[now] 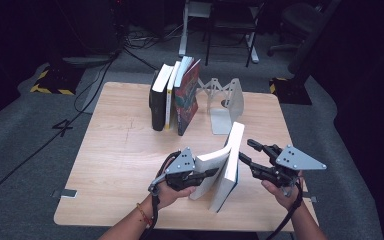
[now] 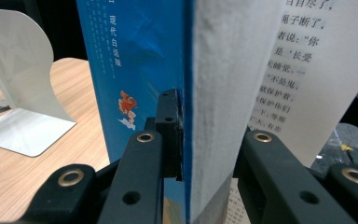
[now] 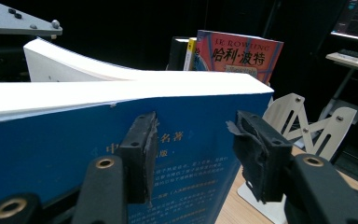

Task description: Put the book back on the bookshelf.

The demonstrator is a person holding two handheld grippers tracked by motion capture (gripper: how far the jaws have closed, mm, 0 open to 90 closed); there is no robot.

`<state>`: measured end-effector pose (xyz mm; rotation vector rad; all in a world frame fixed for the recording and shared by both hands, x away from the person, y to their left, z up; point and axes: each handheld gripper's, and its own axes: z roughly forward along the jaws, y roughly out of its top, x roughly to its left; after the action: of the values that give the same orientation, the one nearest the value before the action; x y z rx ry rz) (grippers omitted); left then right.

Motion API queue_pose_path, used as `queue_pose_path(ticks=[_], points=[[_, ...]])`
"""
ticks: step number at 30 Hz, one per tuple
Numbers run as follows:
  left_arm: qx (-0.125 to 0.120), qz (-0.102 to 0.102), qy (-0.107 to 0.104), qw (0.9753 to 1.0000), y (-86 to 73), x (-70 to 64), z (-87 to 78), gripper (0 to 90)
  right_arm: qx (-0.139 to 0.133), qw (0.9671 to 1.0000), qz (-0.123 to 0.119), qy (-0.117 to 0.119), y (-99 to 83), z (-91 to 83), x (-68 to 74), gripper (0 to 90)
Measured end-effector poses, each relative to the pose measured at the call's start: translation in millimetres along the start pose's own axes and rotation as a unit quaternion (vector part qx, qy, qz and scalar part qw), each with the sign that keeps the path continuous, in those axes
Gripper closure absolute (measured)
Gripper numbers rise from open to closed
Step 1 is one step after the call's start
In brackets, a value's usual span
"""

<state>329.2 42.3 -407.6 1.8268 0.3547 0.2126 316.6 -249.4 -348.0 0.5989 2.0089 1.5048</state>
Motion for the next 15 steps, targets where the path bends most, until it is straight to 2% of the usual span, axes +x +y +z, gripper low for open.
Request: queue_pose_path(ticks=[6,10,12,15], points=[[0.002,0.001,0.02,0.9998,-2.3,1.0,-5.0,74.9,0.018,0.9998,-0.009,0.007,-5.8,4.1,10.1,40.6],[0.007,0.012,0.029,0.9995,-1.7,-2.8,-6.2,70.1,0.025,0.9996,0.002,0.015,-15.4,5.3,12.5,39.0],[0.011,0.012,0.031,0.9994,-2.0,-3.9,-7.8,66.7,0.034,0.9993,0.003,0.018,-21.7,6.4,14.1,38.2],[0.021,0.005,0.046,0.9987,-4.6,-7.1,-11.2,63.4,0.049,0.9984,0.003,0.026,-32.4,9.9,16.6,37.1]])
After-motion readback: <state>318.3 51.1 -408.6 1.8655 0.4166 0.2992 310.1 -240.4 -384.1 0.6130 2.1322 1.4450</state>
